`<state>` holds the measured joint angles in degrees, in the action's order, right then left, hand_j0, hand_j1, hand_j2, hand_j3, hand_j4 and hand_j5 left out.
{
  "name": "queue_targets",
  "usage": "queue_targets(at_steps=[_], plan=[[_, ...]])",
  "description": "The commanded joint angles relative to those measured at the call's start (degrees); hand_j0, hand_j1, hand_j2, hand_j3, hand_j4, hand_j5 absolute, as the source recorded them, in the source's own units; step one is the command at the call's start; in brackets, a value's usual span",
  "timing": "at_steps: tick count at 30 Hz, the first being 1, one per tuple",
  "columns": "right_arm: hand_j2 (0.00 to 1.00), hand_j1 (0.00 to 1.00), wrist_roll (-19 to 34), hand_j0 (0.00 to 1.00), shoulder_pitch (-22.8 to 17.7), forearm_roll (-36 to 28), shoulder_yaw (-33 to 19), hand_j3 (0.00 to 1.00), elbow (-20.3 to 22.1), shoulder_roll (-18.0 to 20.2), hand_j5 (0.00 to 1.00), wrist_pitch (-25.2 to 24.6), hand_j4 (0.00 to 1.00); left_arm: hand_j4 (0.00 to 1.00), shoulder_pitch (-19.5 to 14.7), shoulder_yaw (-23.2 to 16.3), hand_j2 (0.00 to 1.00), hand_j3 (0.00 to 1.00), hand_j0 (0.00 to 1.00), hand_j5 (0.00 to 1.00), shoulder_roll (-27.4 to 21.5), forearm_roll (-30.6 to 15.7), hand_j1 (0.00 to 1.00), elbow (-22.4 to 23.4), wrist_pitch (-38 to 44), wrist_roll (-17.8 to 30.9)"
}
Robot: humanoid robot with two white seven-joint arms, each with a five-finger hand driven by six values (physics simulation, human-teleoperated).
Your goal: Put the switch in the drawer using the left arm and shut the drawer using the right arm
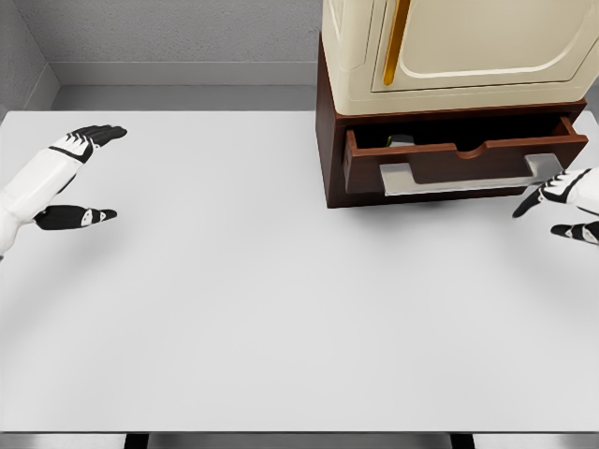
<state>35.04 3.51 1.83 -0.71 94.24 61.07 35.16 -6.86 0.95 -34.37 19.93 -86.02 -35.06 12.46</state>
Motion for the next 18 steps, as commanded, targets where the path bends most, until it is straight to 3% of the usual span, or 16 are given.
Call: queue_targets(at_steps=[1, 14, 18], plan=[[0.65, 0.65, -0.04, 0.65, 0.44, -0.33, 1.76, 0.65, -0.46, 0.01, 0.65, -0.16, 0.65, 1.0, 0.0, 0.02, 1.0, 1.0, 1.0, 1.0, 0.0, -0.41, 1.0, -0.03, 0.06, -0.07], [0.65, 0.65, -0.04, 0.65, 4.48, -0.24, 4.75, 0.65, -2.75, -0.52, 0.65, -0.16, 0.65, 1.0, 0.0, 0.02, 1.0, 1.0, 1.0, 1.0, 0.09, -0.5, 1.0, -0.03, 0.06, -0.07], [0.65, 0.65, -0.04, 0.65, 7.56, -0.24, 7.48, 0.65, -3.8, -0.87, 0.65, -0.16, 0.65, 1.0, -0.09, 0.02, 1.0, 1.0, 1.0, 1.0, 0.09, -0.5, 1.0, -0.03, 0.06, -0.07]])
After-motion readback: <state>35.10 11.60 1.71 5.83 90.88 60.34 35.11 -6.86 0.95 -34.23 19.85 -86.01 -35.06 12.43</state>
